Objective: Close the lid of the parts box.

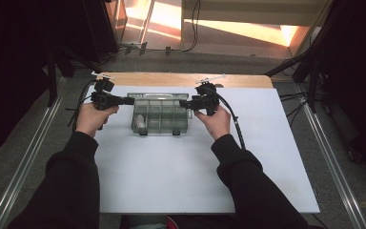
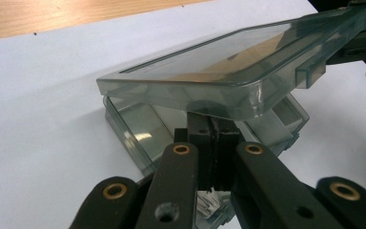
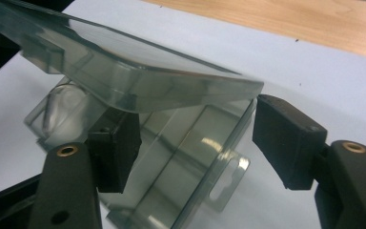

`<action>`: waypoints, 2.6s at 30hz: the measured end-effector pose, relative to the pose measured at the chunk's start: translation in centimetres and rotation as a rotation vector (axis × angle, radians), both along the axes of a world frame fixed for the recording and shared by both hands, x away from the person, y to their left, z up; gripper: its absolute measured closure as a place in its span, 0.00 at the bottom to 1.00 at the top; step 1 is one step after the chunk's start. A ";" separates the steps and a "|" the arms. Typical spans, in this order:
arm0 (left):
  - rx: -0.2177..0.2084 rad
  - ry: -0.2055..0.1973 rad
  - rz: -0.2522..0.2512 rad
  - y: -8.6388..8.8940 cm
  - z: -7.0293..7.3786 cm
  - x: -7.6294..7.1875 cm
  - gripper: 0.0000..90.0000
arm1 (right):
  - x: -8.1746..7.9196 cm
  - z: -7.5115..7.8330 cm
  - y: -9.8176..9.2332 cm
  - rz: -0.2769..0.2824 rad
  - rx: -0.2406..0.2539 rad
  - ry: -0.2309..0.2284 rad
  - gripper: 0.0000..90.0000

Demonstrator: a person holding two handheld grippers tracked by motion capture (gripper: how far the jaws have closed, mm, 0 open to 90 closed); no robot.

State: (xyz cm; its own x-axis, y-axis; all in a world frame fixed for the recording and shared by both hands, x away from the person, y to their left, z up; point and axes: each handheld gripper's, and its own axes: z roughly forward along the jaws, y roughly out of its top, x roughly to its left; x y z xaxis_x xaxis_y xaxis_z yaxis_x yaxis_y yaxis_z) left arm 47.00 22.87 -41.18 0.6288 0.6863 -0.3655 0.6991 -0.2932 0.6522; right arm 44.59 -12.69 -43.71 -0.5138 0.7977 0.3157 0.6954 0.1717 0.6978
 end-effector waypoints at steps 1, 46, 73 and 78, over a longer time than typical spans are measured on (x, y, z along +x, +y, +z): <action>0.004 0.000 -0.001 0.0 0.0 -0.1 1.00 | -0.2 0.2 -0.2 0.002 0.000 0.008 0.37; -0.020 0.015 -0.050 0.5 -0.7 -2.5 0.50 | -3.1 1.0 -2.3 0.102 0.026 0.072 0.49; 0.015 0.019 -0.065 -2.1 -3.3 -2.8 1.00 | -2.8 -0.8 1.4 0.143 -0.019 0.072 0.97; 0.018 0.023 -0.059 -1.9 -4.1 -2.8 1.00 | -2.7 -1.7 1.5 0.133 -0.033 0.082 0.97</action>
